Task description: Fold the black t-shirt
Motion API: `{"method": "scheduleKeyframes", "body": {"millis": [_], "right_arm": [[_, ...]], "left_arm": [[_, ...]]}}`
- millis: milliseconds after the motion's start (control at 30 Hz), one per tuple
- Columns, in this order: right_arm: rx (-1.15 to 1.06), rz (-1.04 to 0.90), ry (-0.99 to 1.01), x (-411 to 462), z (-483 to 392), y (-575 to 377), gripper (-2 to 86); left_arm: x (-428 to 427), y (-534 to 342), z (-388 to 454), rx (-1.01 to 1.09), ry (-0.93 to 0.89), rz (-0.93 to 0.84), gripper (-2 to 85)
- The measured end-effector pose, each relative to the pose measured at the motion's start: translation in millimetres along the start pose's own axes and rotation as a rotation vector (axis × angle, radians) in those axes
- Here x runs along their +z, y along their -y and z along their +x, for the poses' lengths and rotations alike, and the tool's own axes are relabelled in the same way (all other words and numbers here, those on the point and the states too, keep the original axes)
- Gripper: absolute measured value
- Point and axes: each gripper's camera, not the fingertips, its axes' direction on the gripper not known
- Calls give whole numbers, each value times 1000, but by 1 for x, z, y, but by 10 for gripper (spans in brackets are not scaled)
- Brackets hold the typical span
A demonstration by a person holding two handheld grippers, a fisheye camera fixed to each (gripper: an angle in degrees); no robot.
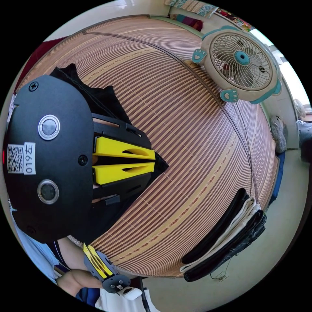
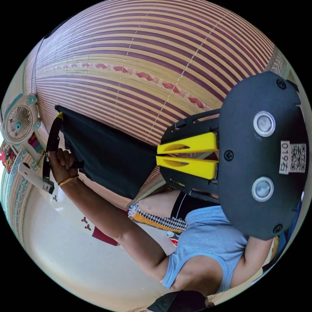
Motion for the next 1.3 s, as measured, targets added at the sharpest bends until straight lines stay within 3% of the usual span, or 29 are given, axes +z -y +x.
{"method": "scheduleKeyframes", "body": {"millis": [500,700,967,1100,1300], "right_arm": [[1,24,35,6,-29,-5,29],[-19,29,-7,2,-60,-13,66],[32,107,55,8,-95,-18,33],[39,42,-11,28,-125,-16,11],[30,57,-41,37,-179,-26,18]], "left_arm": [[-22,-37,11,5,-4,30,6],[-61,-67,-3,-73,-107,165,9],[-82,-145,39,48,-100,135,12],[-74,-172,52,37,-93,84,14],[-111,-216,56,-5,-105,154,15]]}}
